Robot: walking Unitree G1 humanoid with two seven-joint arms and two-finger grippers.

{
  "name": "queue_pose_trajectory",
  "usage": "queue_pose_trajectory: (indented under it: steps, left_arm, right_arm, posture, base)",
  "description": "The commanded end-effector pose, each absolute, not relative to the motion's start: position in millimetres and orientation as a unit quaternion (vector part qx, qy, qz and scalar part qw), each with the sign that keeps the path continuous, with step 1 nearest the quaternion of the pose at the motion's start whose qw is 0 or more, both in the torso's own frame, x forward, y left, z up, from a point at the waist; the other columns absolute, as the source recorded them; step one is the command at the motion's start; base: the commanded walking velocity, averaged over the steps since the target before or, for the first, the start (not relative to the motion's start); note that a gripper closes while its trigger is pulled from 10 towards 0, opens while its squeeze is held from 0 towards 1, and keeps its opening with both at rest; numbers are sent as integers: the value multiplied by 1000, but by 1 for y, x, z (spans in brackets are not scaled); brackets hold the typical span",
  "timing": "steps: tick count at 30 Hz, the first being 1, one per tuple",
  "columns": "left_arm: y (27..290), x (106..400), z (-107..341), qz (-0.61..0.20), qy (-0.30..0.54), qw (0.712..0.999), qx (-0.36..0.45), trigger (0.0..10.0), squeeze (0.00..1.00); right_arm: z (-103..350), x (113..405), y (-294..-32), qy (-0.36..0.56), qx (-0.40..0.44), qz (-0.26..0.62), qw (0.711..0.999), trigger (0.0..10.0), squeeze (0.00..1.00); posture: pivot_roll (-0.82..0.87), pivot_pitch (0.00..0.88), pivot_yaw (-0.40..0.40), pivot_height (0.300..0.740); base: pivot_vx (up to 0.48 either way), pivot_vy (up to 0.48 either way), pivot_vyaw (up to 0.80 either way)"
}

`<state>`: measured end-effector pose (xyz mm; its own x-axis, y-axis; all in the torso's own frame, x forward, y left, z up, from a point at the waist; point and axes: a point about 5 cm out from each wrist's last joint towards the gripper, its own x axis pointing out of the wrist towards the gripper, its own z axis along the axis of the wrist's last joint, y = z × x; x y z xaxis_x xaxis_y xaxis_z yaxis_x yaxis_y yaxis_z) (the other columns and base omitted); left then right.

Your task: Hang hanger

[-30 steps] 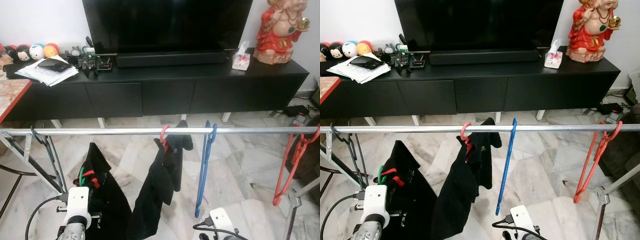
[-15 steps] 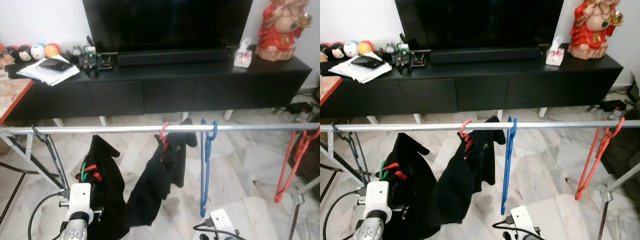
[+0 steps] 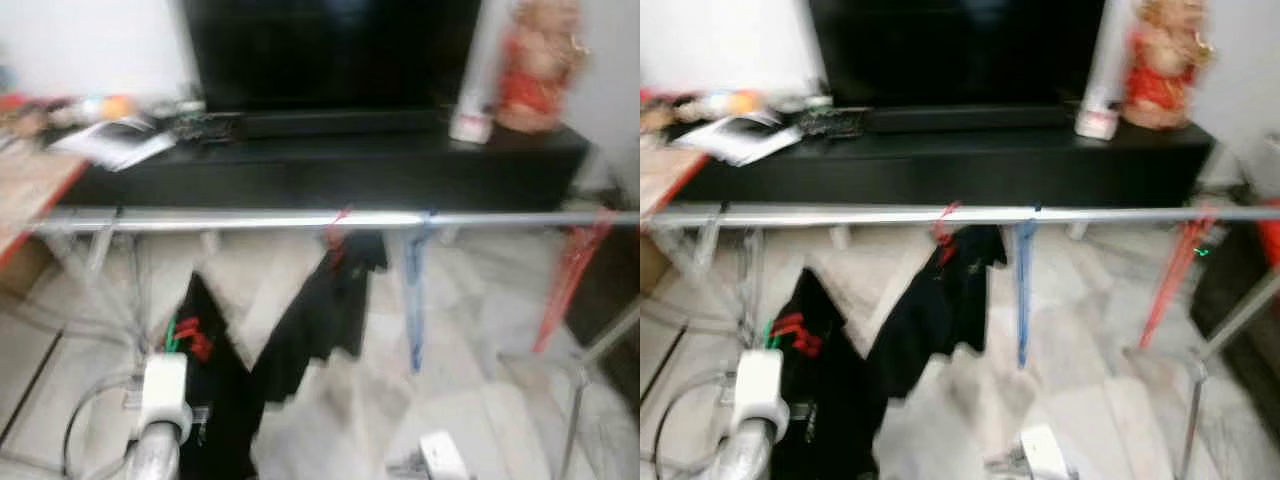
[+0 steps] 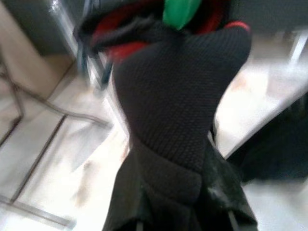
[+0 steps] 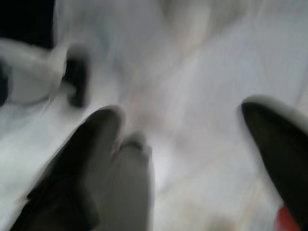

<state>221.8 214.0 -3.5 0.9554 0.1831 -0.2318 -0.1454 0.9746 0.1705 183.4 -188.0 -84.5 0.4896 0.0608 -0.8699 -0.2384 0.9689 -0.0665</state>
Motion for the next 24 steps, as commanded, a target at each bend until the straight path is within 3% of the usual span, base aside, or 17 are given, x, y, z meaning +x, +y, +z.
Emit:
queue_pose_trajectory:
  steps: [1, 24]
  left_arm:
    - [218, 226, 1, 89, 113, 986, 79, 10000, 0]
    - [221, 228, 8, 94, 100, 988, 77, 10000, 0]
  right_arm:
    - [-87, 179, -184, 502, -80, 86, 857, 10000, 0]
    - [-86, 181, -184, 498, -74, 82, 860, 10000, 0]
  posture:
    - [-42, 0, 46, 740]
    - [-34, 0, 44, 740]
  base:
    - [-304, 0, 0]
    - [-305, 0, 0]
